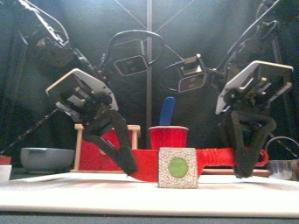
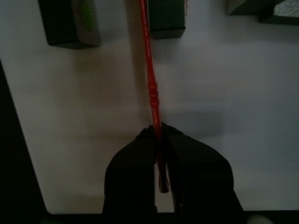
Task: Cut the sushi into 4 pieces with the knife
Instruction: Cut the sushi into 4 pieces
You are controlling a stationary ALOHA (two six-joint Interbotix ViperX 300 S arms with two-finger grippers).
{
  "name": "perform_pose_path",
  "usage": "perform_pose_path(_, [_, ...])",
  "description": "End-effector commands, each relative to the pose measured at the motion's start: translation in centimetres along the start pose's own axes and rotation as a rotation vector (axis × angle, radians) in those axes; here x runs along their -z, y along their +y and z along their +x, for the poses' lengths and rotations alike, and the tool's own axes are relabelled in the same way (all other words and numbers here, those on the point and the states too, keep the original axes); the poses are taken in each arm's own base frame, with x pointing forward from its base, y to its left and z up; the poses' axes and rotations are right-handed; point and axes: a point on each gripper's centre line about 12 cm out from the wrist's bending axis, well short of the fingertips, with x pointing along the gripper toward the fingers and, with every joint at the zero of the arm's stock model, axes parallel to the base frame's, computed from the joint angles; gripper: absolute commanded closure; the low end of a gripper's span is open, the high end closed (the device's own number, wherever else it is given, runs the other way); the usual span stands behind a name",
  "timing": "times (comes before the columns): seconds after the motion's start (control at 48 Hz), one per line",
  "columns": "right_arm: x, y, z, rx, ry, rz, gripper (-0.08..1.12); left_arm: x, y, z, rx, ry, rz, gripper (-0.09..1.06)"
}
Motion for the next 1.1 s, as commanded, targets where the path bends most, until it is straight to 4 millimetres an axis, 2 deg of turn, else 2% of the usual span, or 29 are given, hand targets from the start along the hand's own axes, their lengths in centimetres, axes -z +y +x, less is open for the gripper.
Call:
perform_pose_path(0.021, [-1.5,-0.8,-1.6,0.0,-0.064,0.026,0.85,-0.5,0.0,-0.2,-0.002,-0.009,0.028,0.69])
perform_pose_path(0.312, [-2.5,0.3,-3.0,-0.026,-0.098,0.023,0.85,-1.9,-0.3,-1.8,0.0,-0.048,0.036,0.69])
perform_pose_path(0.521, [-2.7,1.0,-3.3,-0.038,-0.107,0.01,0.85,-2.6,-0.6,-2.3,0.005,-0.074,0.041,0.62])
perform_pose_path(0.812, [-2.1,2.7,-3.4,-0.063,-0.085,-0.019,0.85,-3.6,-2.4,-2.6,0.037,-0.096,0.031,0.42])
perform_pose_path(1.104, [-1.9,2.4,-5.2,-0.049,-0.084,-0.042,0.85,-5.9,-2.1,-5.8,0.04,-0.193,-0.038,0.22])
